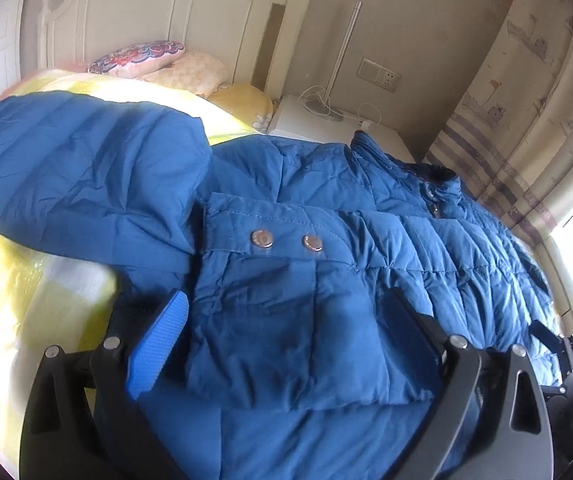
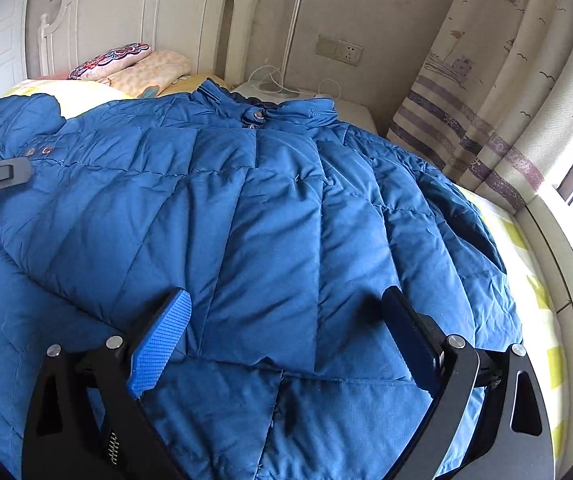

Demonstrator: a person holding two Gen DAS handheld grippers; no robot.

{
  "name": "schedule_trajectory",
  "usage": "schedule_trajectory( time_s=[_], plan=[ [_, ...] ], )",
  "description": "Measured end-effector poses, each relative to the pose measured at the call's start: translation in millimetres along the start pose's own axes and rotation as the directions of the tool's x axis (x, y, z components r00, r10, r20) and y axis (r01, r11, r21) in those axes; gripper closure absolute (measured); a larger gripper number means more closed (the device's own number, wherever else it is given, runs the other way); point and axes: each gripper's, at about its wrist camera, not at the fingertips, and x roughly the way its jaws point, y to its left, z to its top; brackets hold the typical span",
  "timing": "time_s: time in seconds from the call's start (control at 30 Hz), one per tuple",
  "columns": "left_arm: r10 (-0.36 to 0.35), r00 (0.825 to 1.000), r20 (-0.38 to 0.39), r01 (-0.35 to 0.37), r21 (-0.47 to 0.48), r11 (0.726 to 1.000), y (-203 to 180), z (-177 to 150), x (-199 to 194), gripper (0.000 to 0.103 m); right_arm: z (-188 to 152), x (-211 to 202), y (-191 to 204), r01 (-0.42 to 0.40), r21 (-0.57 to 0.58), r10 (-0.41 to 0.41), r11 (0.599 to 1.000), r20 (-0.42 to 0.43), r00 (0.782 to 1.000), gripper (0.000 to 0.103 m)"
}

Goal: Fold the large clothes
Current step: 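Grasp the other sleeve with the left tool and lift it, then fold the held sleeve across the jacket body with the left tool and release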

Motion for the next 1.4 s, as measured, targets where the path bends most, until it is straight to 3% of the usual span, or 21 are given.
schedule_trajectory(
  time_s=[0.1, 0.23, 0.33, 0.43, 0.53, 0.57, 0.63, 0.7, 0.73, 0.77, 0.8, 0.87, 0.97, 1.1, 1.2, 1.27, 1.33, 1.4],
  plan=[
    [-0.037, 0.997, 0.064, 0.045, -0.13, 0.99, 48.0, 7.9, -31.7, 0.006, 0.0, 0.4, -0.3, -0.002, 0.001, 0.002, 1.0, -0.001, 1.0, 0.012],
    [0.029, 0.99, 0.14, 0.02, -0.34, 0.94, 135.0, 25.3, -64.4, 0.006, 0.2, 0.6, -1.4, -0.01, 0.008, 0.01, 1.0, -0.004, 1.0, 0.012],
    [0.065, 0.99, 0.127, 0.01, -0.519, 0.854, 207.5, 34.7, -65.5, 0.006, 0.3, 1.9, -3.3, -0.025, 0.019, 0.025, 1.0, -0.01, 1.0, 0.012],
    [-0.025, 0.984, 0.174, 0.132, -0.638, 0.758, 257.3, 45.3, -59.3, 0.006, 0.4, 2.2, -3.3, -0.027, 0.02, 0.027, 0.999, -0.01, 1.0, 0.012],
    [0.034, 0.975, 0.221, 0.123, -0.655, 0.745, 275.2, 71.5, -63.4, 0.006, 0.4, 2.4, -3.8, -0.03, 0.024, 0.031, 0.999, -0.011, 0.999, 0.012],
    [0.046, 0.971, 0.234, 0.129, -0.677, 0.725, 282.7, 77.7, -62.3, 0.006, 0.4, 2.5, -4.1, -0.032, 0.024, 0.032, 0.999, -0.01, 0.999, 0.012],
    [0.054, 0.967, 0.25, 0.157, -0.745, 0.649, 300.3, 83.7, -56.7, 0.008, 0.4, 2.5, -4.0, -0.03, 0.024, 0.031, 0.999, -0.011, 0.999, 0.012],
    [0.072, 0.965, 0.253, 0.163, -0.79, 0.591, 312.2, 88.7, -51.6, 0.014, 0.4, 2.5, -4.3, -0.03, 0.023, 0.03, 0.999, -0.01, 0.999, 0.012],
    [0.088, 0.966, 0.242, 0.146, -0.797, 0.587, 311.7, 91.8, -48.7, 0.042, 0.4, 2.4, -4.2, -0.031, 0.024, 0.031, 0.999, -0.01, 0.999, 0.012],
    [0.091, 0.971, 0.221, 0.126, -0.797, 0.591, 313.0, 95.2, -44.9, 0.083, 0.4, 2.4, -4.1, -0.031, 0.024, 0.032, 0.999, -0.01, 0.999, 0.012],
    [0.093, 0.977, 0.192, 0.1, -0.797, 0.596, 313.1, 97.4, -41.1, 0.094, 0.3, 2.4, -3.9, -0.031, 0.024, 0.031, 0.999, -0.01, 0.999, 0.012],
    [0.121, 0.968, 0.221, 0.1, -0.778, 0.621, 307.1, 99.7, -48.1, 0.098, 0.4, 2.3, -4.1, -0.03, 0.023, 0.03, 0.999, -0.009, 1.0, 0.012],
    [0.14, 0.947, 0.29, 0.121, -0.724, 0.68, 282.9, 105.7, -66.8, 0.099, 0.3, 2.3, -4.3, -0.029, 0.022, 0.029, 0.999, -0.009, 1.0, 0.012],
    [0.16, 0.925, 0.344, 0.086, -0.6, 0.796, 230.4, 130.0, -96.1, 0.1, 0.2, 1.3, -3.3, -0.025, 0.021, 0.025, 0.999, -0.003, 1.0, 0.012],
    [0.095, 0.907, 0.409, 0.073, -0.376, 0.924, 155.4, 149.0, -120.0, 0.1, -0.4, -1.2, -3.7, -0.025, 0.027, 0.025, 0.999, 0.012, 1.0, 0.012],
    [0.012, 0.914, 0.406, 0.055, -0.152, 0.987, 84.6, 151.6, -122.2, 0.099, -0.7, -4.4, -9.2, -0.027, 0.056, 0.025, 0.998, 0.032, 0.999, 0.012],
    [-0.044, 0.932, 0.36, 0.015, 0.085, 0.996, 10.6, 133.5, -113.3, 0.099, -2.1, -8.5, -20.8, -0.034, 0.117, 0.028, 0.993, 0.057, 0.998, 0.012],
    [-0.06, 0.957, 0.284, -0.021, 0.274, 0.961, -53.2, 103.4, -91.0, 0.099, -4.5, -10.9, -37.0, -0.046, 0.201, 0.032, 0.979, 0.075, 0.997, 0.012]
  ],
)
